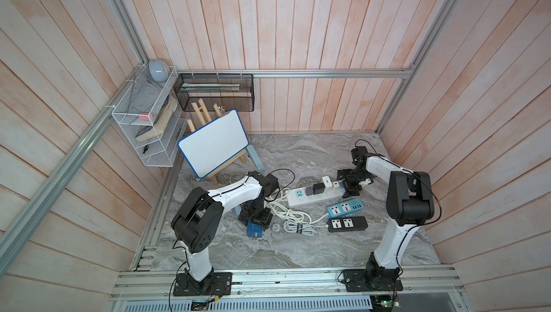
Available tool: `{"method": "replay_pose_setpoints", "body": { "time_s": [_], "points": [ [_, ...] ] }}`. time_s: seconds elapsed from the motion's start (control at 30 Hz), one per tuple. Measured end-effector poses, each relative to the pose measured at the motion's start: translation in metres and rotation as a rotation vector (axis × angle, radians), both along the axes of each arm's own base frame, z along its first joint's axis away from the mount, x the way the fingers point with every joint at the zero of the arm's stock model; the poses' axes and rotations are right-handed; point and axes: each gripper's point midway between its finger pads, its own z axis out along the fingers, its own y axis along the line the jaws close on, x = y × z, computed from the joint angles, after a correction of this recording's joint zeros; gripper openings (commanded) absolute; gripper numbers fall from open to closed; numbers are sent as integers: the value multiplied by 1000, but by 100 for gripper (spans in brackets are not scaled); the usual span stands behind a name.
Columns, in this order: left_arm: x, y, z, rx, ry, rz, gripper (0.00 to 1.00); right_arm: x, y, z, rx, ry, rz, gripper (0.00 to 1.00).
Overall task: Pull the plug off the socket
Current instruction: Place the plug at the center of the board, then remove the plug from the socket.
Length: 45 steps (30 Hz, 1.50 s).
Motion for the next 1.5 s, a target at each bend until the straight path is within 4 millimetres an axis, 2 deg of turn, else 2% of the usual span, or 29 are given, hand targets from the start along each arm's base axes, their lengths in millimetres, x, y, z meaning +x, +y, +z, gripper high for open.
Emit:
{"method": "replay_pose_setpoints", "body": {
  "time_s": [0.13, 0.37, 0.57, 0.67, 0.8, 0.9, 1.03, 1.13, 1.2, 1.27, 1.37, 1.5],
  "points": [
    [14, -8, 22, -23, -77, 0, 87, 0, 0, 0, 0, -1, 0, 0],
    [56, -26, 87, -105, -301, 3, 89, 0, 0, 0, 0, -3, 0, 0],
    [94, -31, 139, -116, -510, 2, 90, 0, 0, 1, 0, -4, 0, 0],
    [109, -30, 167, -127, -630, -5, 100, 0, 0, 0, 0, -4, 0, 0],
    [119, -33, 207, -240, -828, -23, 100, 0, 0, 1, -1, -8, 0, 0],
    [114, -30, 220, -349, -966, -40, 100, 0, 0, 1, -1, -9, 0, 0],
    [117, -41, 214, -508, -1036, -84, 94, 0, 0, 1, -1, -9, 0, 0],
    [128, -60, 200, -606, -1024, -169, 91, 0, 0, 1, -1, -9, 0, 0],
    [132, -82, 190, -675, -997, -265, 86, 0, 0, 1, -1, -9, 0, 0],
    [133, -102, 174, -731, -956, -373, 82, 0, 0, 1, -1, -9, 0, 0],
    [128, -126, 141, -796, -867, -534, 80, 0, 0, 1, -1, -9, 0, 0],
    [124, -143, 102, -846, -786, -669, 77, 0, 0, 1, -1, -9, 1, 0]
  ]
}}
